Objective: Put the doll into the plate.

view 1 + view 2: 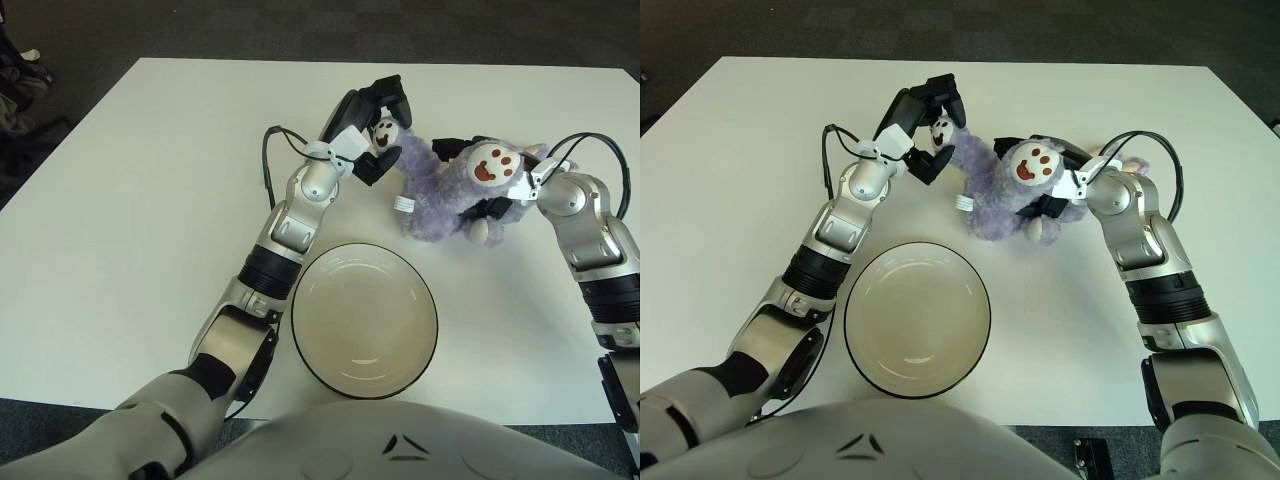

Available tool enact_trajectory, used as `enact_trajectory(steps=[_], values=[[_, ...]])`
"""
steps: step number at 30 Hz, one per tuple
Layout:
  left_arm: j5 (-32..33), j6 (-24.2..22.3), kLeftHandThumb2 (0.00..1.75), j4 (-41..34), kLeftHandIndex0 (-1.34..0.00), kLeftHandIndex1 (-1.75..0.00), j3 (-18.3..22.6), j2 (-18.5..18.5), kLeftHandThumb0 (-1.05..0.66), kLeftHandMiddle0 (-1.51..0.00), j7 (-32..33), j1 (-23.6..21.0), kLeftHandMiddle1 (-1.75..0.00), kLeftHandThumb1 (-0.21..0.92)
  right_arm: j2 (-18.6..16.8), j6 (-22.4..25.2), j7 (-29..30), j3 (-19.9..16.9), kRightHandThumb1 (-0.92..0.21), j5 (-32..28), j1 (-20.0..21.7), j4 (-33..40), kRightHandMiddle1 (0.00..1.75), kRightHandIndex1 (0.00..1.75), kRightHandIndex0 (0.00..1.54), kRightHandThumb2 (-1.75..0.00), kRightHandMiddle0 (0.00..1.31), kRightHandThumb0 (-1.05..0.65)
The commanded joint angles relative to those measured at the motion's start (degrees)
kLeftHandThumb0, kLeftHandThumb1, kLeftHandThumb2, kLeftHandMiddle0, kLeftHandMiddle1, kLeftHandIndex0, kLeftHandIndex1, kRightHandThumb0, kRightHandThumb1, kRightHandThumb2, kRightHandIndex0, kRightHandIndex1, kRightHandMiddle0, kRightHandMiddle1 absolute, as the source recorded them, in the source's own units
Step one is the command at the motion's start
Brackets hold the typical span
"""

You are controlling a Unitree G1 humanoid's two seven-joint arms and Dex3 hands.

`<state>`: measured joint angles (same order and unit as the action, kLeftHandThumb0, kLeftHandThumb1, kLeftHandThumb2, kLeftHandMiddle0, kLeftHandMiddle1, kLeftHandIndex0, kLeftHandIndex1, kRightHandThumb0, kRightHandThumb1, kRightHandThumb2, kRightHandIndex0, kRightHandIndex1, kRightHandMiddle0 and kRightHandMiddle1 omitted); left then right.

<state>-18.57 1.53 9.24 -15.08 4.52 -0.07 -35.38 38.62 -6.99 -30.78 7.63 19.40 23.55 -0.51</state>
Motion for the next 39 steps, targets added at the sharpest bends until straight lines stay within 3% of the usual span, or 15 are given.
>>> enact_trajectory(steps=[1, 4, 8, 18, 30, 39], values=[[-0.78, -0.12, 1.73, 0.31, -0.79, -1.56, 0.41, -0.46, -0.01, -0.94, 1.18, -0.43, -1.74, -0.11, -0.10, -1.58, 2.58, -1.32, -0.11, 0.66, -0.23, 0.49, 1.75, 1.75, 0.78, -1.57, 0.95, 0.56], [-0.83, -0.45, 1.69, 0.34, -0.74, -1.68, 0.45, -0.46, -0.01, -0.80, 1.29, -0.46, -1.74, -0.03, -0.16, -3.29, 4.83, -1.46, -0.10, 1.43, -0.40, 0.00, 1.75, 1.75, 0.79, -1.58, 0.97, 0.56], [-0.15, 0.45, 1.66, 0.66, -0.71, -1.73, 0.79, -0.18, -0.01, -0.74, 1.73, -0.31, -1.75, 0.01, -0.39, -4.95, 7.48, -1.94, -0.08, 1.91, -0.73, -0.12, 1.75, 1.75, 0.81, -1.61, 1.02, 0.58], [1.74, 4.27, 1.64, 2.48, -0.70, -1.75, 2.10, -0.35, -0.01, -0.71, 2.02, -0.21, -1.75, 0.03, -1.23, -3.99, 9.05, -3.24, -0.02, 1.76, -1.98, 3.12, 1.75, 1.75, 0.86, -1.68, 1.08, 0.61], [3.95, 7.30, 1.62, 4.75, -0.69, -1.75, 4.15, -0.35, -0.01, -0.70, 2.82, 0.03, -1.75, 0.05, -0.79, -4.07, 10.04, -3.79, 0.00, 4.63, -1.24, 5.09, 1.75, 1.75, 0.88, -1.70, 1.07, 0.62], [3.78, 8.05, 1.51, 6.14, -0.61, -1.75, 5.16, -0.85, -0.01, -0.62, 4.27, -0.31, -1.75, 0.15, -1.86, -3.19, 9.24, -4.78, -0.02, 2.10, -0.93, 6.47, 1.75, 1.75, 0.87, -1.69, 1.08, 0.61]])
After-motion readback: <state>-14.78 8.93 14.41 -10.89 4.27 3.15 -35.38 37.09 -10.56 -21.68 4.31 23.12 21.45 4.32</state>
